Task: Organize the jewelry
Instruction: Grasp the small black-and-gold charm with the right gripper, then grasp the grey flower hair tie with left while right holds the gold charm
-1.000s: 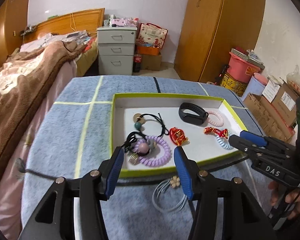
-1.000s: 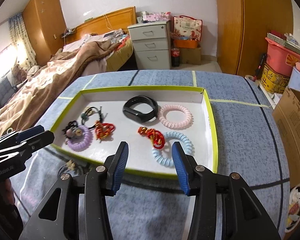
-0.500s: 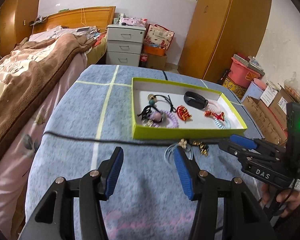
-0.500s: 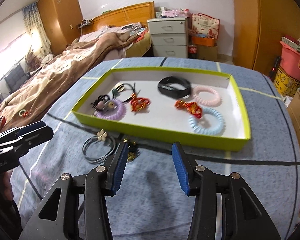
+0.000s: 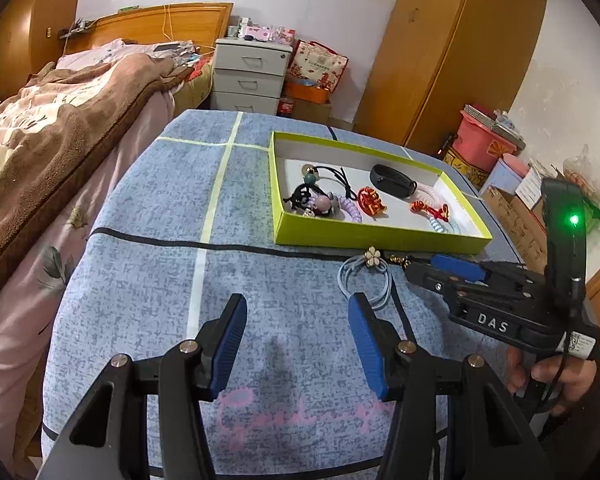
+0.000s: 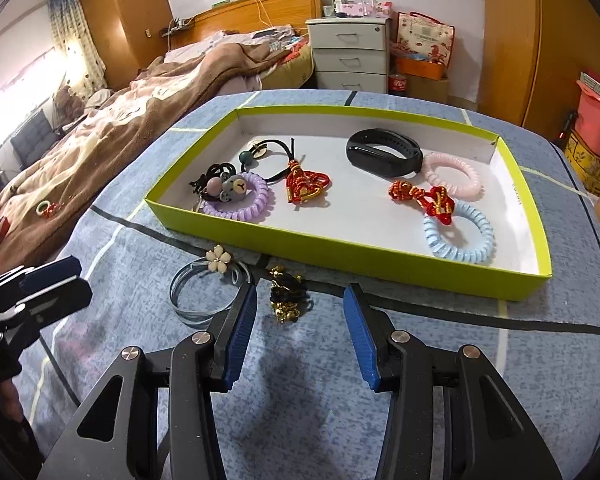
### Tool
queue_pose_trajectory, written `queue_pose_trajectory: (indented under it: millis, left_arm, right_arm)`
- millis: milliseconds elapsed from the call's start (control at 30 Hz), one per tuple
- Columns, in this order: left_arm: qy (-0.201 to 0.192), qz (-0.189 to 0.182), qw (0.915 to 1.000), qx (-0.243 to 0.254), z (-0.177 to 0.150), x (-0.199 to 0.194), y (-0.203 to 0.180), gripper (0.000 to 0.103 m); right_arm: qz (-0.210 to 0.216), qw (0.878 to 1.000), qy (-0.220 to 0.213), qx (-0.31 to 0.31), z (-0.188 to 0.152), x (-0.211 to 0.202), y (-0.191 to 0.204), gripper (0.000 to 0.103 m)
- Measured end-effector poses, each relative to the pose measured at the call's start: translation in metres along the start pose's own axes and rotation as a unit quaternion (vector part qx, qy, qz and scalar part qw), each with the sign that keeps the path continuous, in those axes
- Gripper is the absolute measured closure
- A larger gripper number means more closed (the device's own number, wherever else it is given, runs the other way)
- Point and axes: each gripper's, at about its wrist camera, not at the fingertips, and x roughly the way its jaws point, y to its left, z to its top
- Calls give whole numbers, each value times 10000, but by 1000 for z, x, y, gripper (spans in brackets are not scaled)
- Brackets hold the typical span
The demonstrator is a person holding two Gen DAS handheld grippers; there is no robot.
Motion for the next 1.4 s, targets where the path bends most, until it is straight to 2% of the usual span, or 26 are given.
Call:
queue_pose_trajectory:
  millis: [233,300,533,567,833,1067,1400]
  left_arm:
    - [55,-76,10000,-25,-4,2,2,48]
    - [71,-56,10000,-37,-4,3,2,48]
    - [191,-62,9998,-79,-4,8,3,48]
    - [189,-74,9998,-90,-4,8,2,48]
    - [330,-173,9993,-34,-3,14,-8,48]
    - [322,-195,9992,140,6,24,-25,48]
    - [504,-144,9980,352,18,57,-48,48]
  right_arm:
    - [-125,9999,74,-59,1,6,4,57]
    - [-181,9998,84,-100,1,7,4,64]
    - [-312,9992,84,-239,0,7,6,79]
    - [-330,9991,82,-262,0,7,7,84]
    - [-202,9997,44,-134,-4,-1,-2,87]
    - [-32,9996,-206,164,-7,-23,-16,87]
    - [80,9989,-308,330,-16,-43,-30,87]
